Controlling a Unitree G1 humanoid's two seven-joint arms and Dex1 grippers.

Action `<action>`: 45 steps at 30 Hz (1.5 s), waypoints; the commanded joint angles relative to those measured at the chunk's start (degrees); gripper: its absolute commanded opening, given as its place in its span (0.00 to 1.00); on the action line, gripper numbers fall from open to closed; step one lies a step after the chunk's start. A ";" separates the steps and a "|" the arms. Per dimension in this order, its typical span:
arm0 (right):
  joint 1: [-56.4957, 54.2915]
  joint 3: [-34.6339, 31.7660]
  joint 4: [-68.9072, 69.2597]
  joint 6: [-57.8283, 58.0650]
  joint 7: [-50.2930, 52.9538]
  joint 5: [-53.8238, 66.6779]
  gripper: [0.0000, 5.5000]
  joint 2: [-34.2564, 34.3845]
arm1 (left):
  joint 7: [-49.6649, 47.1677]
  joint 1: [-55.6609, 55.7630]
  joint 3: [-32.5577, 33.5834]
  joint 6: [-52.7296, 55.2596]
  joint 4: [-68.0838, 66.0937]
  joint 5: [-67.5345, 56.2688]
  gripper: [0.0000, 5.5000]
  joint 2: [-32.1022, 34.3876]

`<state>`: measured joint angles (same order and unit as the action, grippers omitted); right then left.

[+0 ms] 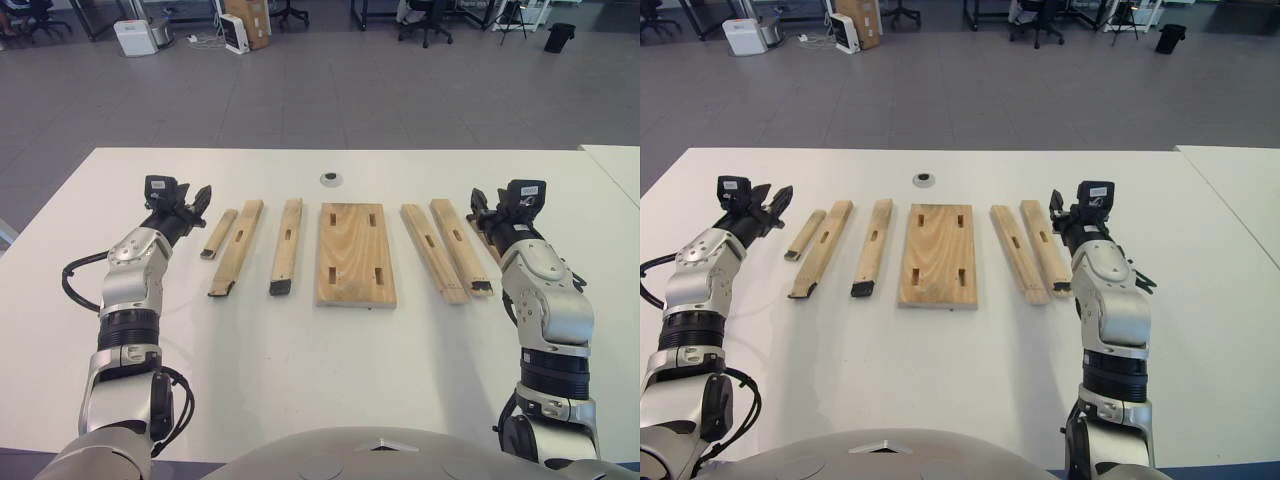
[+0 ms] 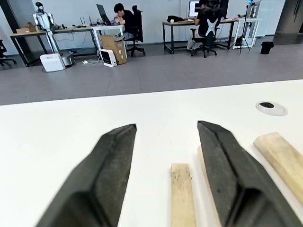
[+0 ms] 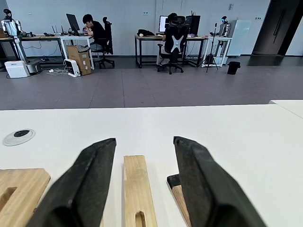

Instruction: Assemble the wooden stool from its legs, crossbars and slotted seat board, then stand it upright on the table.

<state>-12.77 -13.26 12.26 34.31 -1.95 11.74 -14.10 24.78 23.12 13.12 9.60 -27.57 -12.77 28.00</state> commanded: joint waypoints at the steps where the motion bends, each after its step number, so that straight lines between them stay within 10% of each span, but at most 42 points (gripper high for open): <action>1: -0.06 -0.35 0.65 -0.88 0.91 0.37 0.41 1.76 | 2.22 -1.32 -1.81 -1.00 -3.85 2.09 0.43 1.56; 17: -0.71 -2.19 0.25 -1.33 2.24 1.48 0.41 3.95 | 5.58 -2.41 -9.02 -2.01 -18.71 10.72 0.43 3.88; 26: -0.35 -1.97 -0.34 -0.94 2.61 1.46 0.41 3.92 | 10.54 -3.74 -10.64 -4.13 -18.98 9.44 0.21 2.66; 45: -4.69 -4.37 3.17 0.78 0.27 11.53 0.41 6.84 | 10.54 5.45 -0.77 -13.59 -5.48 -3.52 0.08 -2.39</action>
<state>-14.35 -16.75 13.32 33.72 -0.31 18.54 -9.26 33.21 25.89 11.24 -5.83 -38.05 -11.87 27.64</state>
